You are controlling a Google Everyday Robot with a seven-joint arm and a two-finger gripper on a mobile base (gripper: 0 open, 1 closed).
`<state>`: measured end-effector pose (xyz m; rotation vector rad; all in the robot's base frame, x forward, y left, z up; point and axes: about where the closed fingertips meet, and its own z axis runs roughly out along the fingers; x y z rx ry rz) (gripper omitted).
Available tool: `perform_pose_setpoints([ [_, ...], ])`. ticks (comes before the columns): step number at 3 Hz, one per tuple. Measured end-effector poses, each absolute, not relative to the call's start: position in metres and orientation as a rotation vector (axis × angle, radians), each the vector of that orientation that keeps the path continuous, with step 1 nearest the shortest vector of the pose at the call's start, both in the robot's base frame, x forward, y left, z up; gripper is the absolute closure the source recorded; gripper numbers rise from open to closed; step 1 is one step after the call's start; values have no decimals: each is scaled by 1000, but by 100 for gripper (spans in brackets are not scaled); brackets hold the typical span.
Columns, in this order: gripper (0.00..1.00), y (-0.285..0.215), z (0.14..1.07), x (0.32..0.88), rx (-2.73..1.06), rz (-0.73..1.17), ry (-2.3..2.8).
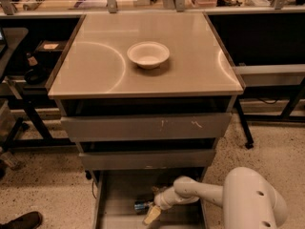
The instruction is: Pick redbull can from bottom drawer and place on counter
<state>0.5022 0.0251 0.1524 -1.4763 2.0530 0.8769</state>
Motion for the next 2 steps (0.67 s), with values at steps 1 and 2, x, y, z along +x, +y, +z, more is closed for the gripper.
perform_pose_setpoints([
  [1, 0, 27, 140, 511, -1467, 902, 2045],
  [2, 18, 26, 139, 514, -1464, 898, 2046],
])
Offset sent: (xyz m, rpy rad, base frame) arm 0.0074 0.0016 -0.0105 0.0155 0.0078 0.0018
